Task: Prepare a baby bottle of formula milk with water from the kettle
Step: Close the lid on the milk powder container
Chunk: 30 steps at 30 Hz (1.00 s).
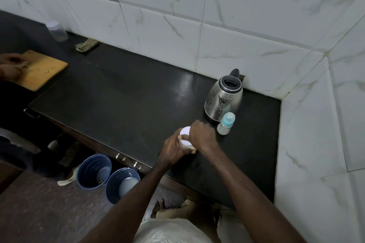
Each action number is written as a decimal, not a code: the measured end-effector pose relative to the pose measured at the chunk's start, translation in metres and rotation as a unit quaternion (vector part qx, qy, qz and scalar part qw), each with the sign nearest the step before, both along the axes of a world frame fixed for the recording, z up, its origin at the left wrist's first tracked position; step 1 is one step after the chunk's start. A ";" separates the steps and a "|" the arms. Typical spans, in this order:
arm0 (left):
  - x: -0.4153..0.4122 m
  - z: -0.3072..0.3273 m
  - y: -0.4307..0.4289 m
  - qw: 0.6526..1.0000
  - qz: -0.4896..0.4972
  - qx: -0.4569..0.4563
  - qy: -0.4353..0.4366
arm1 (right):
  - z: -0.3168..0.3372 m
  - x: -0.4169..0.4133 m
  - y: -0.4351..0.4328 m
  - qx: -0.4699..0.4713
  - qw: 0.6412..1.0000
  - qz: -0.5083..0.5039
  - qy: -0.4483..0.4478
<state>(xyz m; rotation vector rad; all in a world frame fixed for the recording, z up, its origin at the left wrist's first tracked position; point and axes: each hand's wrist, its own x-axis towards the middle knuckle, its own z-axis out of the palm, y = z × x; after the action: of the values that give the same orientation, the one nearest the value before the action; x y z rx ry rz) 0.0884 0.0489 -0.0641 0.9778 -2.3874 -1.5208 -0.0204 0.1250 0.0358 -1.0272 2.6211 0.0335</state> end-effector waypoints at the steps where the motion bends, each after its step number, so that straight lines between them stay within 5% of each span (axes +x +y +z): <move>1: 0.000 0.001 0.000 1.000 0.009 0.006 0.005 | 0.002 -0.005 0.002 0.021 1.000 0.003 0.004; 8: -0.003 -0.004 0.000 1.000 0.017 -0.008 -0.011 | 0.002 -0.023 0.006 0.005 0.984 0.122 -0.129; 11: -0.004 -0.004 -0.001 0.999 0.017 -0.024 -0.024 | -0.003 -0.013 0.003 0.008 0.981 0.179 -0.072; 18: -0.002 -0.004 -0.001 1.000 0.012 0.005 -0.003 | 0.001 -0.003 -0.006 -0.014 0.999 0.031 0.026; 22: -0.003 -0.004 -0.002 1.000 0.013 0.016 0.009 | 0.007 -0.009 -0.004 0.032 0.997 0.069 -0.008; 30: -0.002 -0.008 -0.002 1.000 0.007 0.011 0.013 | -0.001 0.006 -0.003 -0.021 0.996 0.082 -0.001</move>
<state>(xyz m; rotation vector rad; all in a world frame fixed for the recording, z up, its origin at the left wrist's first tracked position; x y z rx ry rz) 0.0861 0.0465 -0.0724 0.9694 -2.3471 -1.5478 -0.0145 0.1215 0.0346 -1.2544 2.5398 0.0147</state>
